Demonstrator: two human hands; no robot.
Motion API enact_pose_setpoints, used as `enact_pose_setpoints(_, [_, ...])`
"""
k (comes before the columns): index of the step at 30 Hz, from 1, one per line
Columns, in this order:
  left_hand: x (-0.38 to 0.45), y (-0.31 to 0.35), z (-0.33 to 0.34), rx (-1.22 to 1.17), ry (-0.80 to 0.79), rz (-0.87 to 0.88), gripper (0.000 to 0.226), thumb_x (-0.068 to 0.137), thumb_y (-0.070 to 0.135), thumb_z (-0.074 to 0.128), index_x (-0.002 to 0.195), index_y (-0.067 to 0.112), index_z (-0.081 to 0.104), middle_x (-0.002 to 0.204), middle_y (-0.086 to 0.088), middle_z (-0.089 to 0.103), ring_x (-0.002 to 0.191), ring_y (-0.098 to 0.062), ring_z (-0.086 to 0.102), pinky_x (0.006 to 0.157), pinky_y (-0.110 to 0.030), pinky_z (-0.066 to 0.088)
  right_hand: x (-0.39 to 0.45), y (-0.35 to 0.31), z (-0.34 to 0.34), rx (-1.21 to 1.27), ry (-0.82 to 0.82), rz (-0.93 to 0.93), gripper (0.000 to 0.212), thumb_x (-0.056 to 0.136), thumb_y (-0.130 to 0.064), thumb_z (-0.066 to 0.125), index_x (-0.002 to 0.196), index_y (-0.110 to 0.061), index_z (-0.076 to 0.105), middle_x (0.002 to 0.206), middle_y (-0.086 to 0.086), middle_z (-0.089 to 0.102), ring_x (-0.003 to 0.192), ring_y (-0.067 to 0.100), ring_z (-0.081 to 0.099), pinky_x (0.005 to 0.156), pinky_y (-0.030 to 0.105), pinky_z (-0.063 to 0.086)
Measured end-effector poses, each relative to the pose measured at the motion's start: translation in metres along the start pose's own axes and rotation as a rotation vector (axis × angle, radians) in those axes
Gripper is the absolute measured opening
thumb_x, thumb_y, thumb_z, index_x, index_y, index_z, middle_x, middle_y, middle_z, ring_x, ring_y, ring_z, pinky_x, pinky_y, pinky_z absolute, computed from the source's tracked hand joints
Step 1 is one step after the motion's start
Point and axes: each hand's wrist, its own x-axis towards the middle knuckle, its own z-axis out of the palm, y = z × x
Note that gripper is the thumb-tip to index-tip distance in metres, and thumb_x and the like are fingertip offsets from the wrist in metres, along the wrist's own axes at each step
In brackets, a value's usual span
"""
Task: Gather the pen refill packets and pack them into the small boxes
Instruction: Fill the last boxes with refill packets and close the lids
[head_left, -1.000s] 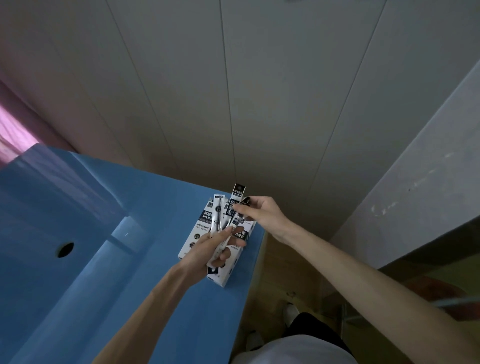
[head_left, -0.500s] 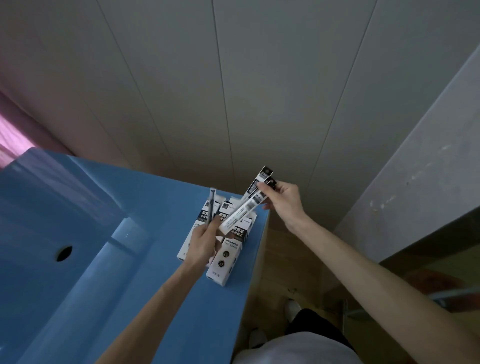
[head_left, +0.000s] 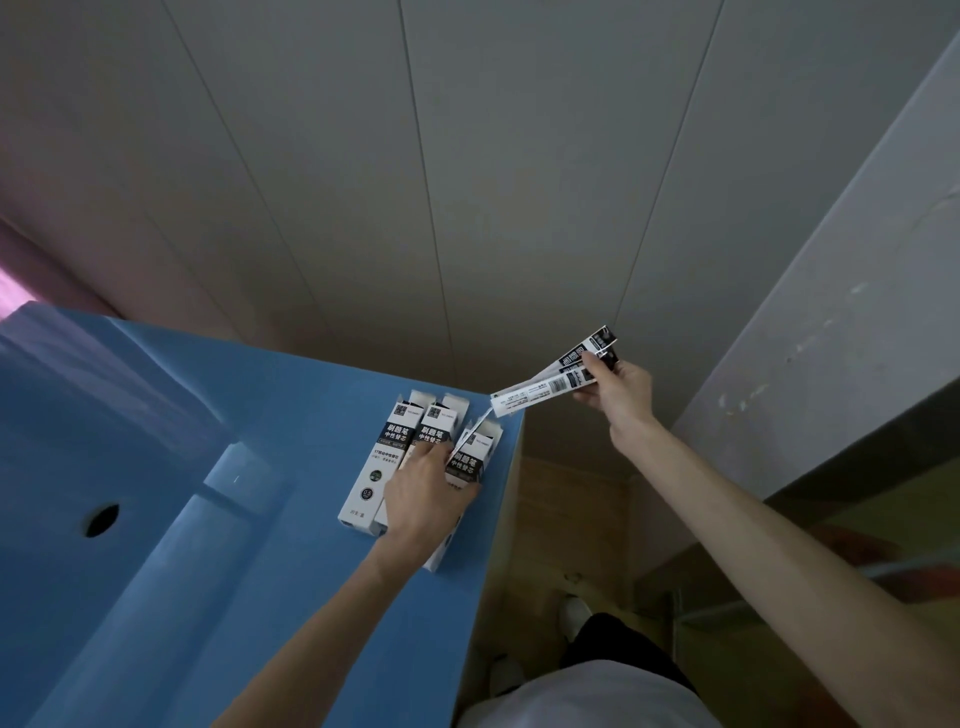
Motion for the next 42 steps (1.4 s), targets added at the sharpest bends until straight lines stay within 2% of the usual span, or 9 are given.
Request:
enact_pose_setpoints(8, [0.007,0.007,-0.001,0.032,-0.022,-0.004,0.051,0.079,0.044,0.076,0.121,0.028,0.053,0.092,0.006,0.071,0.084,-0.022,0.068,0.063,-0.033,0.047,0.001,0.015,-0.007,0.048,0.047,0.105,0.01,0.099,-0.016,0.068,0.093,-0.008,0.067,0.099,0.013,0.076,0.087,0.023,0.075,0.059,0.023,0.061])
enact_pose_setpoints(11, [0.009,0.006,0.001,-0.061,-0.037,-0.041,0.057,0.078,0.042,0.079,0.124,0.027,0.048,0.104,0.01,0.073,0.092,-0.022,0.069,0.069,-0.035,0.053,0.001,0.018,-0.007,0.061,0.089,0.116,0.01,0.099,-0.016,0.067,0.09,-0.01,0.066,0.098,0.011,0.075,0.082,0.02,0.074,0.061,0.025,0.062])
enact_pose_setpoints(14, [0.003,0.006,0.001,-0.251,-0.006,-0.075,0.09,0.077,0.04,0.084,0.149,0.026,0.032,0.118,0.018,0.066,0.101,-0.012,0.066,0.071,-0.033,0.054,0.0,0.013,-0.005,0.072,0.097,0.087,0.007,0.1,-0.014,0.066,0.092,-0.014,0.065,0.1,0.011,0.074,0.083,0.019,0.074,0.062,0.027,0.061])
enact_pose_setpoints(17, [-0.006,0.009,-0.001,-0.43,0.059,-0.103,0.112,0.074,0.036,0.089,0.16,0.022,0.018,0.12,0.021,0.065,0.09,-0.002,0.058,0.059,-0.024,0.043,-0.003,0.003,-0.001,0.07,0.065,0.049,0.004,0.1,-0.014,0.065,0.096,-0.014,0.066,0.101,0.011,0.075,0.087,0.02,0.075,0.065,0.028,0.063])
enact_pose_setpoints(24, [-0.022,0.011,-0.011,-0.714,0.181,-0.099,0.123,0.073,0.029,0.093,0.161,0.033,0.008,0.115,0.024,0.065,0.072,-0.006,0.069,0.064,-0.017,0.047,-0.016,-0.026,0.011,-0.112,-0.08,-0.172,0.008,0.101,-0.017,0.064,0.1,-0.012,0.07,0.096,0.008,0.077,0.09,0.022,0.076,0.064,0.027,0.062])
enact_pose_setpoints(29, [-0.03,0.009,-0.012,-0.762,0.23,-0.02,0.117,0.077,0.021,0.09,0.162,0.032,0.01,0.119,0.023,0.063,0.072,-0.012,0.07,0.064,-0.006,0.048,-0.024,-0.049,0.014,-0.344,-0.153,-0.469,0.021,0.102,-0.024,0.064,0.086,-0.012,0.07,0.082,0.003,0.076,0.075,0.018,0.074,0.064,0.041,0.062])
enact_pose_setpoints(34, [-0.034,0.005,-0.007,-0.708,0.261,0.015,0.104,0.078,0.019,0.089,0.16,0.03,0.026,0.119,0.023,0.061,0.067,-0.009,0.062,0.064,-0.015,0.051,-0.048,-0.074,0.022,-0.579,-0.286,-0.766,0.024,0.103,-0.027,0.061,0.094,-0.009,0.074,0.067,-0.001,0.064,0.05,0.005,0.049,0.049,0.016,0.033])
enact_pose_setpoints(39, [-0.033,-0.001,-0.005,-0.717,0.289,0.056,0.072,0.076,0.01,0.088,0.14,0.024,0.059,0.127,0.013,0.057,0.082,-0.01,0.062,0.066,-0.016,0.049,-0.059,-0.089,0.026,-0.602,-0.354,-0.827,0.016,0.102,-0.026,0.063,0.101,-0.016,0.076,0.067,-0.018,0.062,0.054,0.002,0.055,0.053,0.013,0.037])
enact_pose_setpoints(42, [-0.033,-0.003,-0.003,-0.745,0.3,0.022,0.068,0.075,0.006,0.088,0.135,0.024,0.061,0.125,0.015,0.056,0.077,-0.011,0.062,0.064,-0.015,0.049,-0.063,-0.087,0.027,-0.581,-0.414,-0.784,0.015,0.102,-0.027,0.064,0.105,-0.018,0.075,0.078,-0.013,0.071,0.062,0.008,0.065,0.056,0.024,0.05])
